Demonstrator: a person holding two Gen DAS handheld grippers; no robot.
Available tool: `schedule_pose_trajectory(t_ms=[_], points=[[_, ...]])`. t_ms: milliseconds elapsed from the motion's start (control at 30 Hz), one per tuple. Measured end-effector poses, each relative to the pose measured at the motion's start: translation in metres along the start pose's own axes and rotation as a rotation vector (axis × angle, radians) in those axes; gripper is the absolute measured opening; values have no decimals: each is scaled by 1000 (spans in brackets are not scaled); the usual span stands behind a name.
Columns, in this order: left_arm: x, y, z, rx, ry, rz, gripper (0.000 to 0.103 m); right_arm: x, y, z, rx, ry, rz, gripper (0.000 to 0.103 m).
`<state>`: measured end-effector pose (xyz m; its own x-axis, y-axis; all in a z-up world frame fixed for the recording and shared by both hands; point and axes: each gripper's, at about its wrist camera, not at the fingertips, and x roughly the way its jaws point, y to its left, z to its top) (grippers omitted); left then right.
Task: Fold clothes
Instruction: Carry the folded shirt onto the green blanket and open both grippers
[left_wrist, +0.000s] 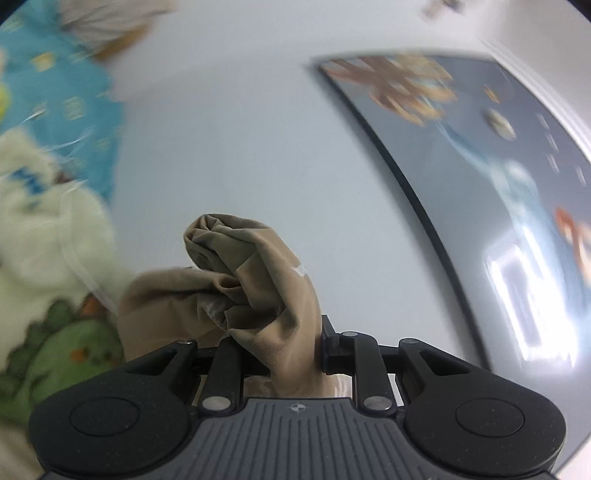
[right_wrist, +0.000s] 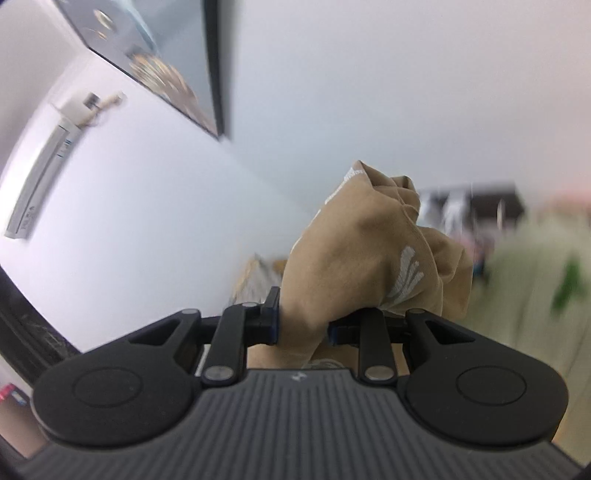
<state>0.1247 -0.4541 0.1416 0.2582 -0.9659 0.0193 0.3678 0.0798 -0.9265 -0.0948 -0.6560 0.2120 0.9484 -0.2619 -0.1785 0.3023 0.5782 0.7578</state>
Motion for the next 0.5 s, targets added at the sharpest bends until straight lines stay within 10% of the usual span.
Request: schedule_pose_trajectory(t_ms=[100, 500], points=[[13, 24, -20, 45, 55, 18, 24, -8, -15, -4, -47, -53, -12, 27], [-32, 127, -99, 145, 306, 293, 40, -39, -108, -121, -15, 181, -291, 28]])
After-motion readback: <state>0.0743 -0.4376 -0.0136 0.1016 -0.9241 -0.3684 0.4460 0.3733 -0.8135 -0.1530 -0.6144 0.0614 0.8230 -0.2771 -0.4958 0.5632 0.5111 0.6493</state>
